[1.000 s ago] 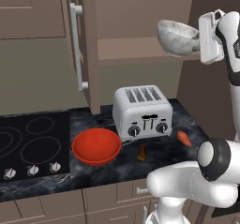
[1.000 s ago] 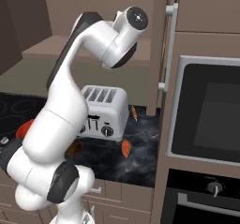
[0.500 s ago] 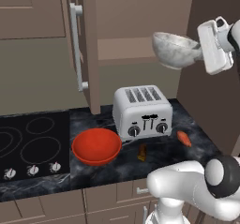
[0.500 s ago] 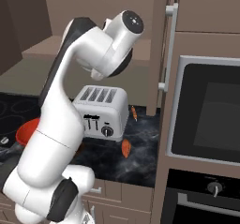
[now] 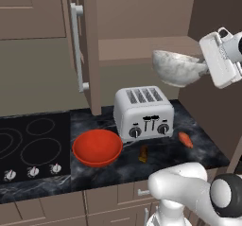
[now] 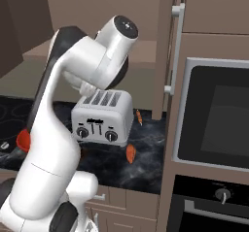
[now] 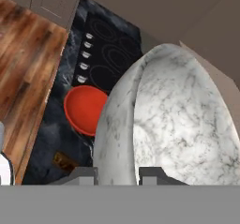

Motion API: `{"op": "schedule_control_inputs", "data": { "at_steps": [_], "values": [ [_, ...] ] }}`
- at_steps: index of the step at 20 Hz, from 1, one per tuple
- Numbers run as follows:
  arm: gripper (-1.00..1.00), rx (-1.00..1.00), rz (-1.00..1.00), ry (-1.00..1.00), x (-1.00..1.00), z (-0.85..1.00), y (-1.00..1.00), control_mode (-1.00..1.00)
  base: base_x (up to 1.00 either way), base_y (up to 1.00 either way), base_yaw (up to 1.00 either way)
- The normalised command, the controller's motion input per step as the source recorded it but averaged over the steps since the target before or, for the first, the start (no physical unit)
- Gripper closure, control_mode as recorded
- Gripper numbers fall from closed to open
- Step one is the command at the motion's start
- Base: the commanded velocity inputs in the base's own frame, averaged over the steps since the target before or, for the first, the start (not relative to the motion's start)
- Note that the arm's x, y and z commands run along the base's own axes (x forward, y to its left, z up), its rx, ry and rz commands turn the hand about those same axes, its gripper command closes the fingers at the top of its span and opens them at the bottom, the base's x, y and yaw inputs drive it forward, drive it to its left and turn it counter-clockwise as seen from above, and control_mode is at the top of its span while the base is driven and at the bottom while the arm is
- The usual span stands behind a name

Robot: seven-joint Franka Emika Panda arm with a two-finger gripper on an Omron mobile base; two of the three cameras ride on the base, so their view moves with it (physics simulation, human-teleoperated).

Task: Pick both bowls and place them on the counter. Then place the sweet potato in one bowl and place the sweet potato in the other bowl.

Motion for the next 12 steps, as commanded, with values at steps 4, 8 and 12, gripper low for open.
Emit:
{"op": "schedule_control_inputs", "data": {
  "at_steps": [4,8,12],
  "values": [
    [1.0,-0.05,0.0,0.02,-0.71,-0.31,0.17,-1.0,0.0,0.0,0.0],
    [1.0,-0.11,-0.01,0.0,-0.68,-0.38,0.16,-1.0,0.0,0.0,0.0],
    [1.0,-0.15,-0.11,0.0,-0.53,-0.48,0.16,-1.0,0.0,0.0,0.0]
  ]
}}
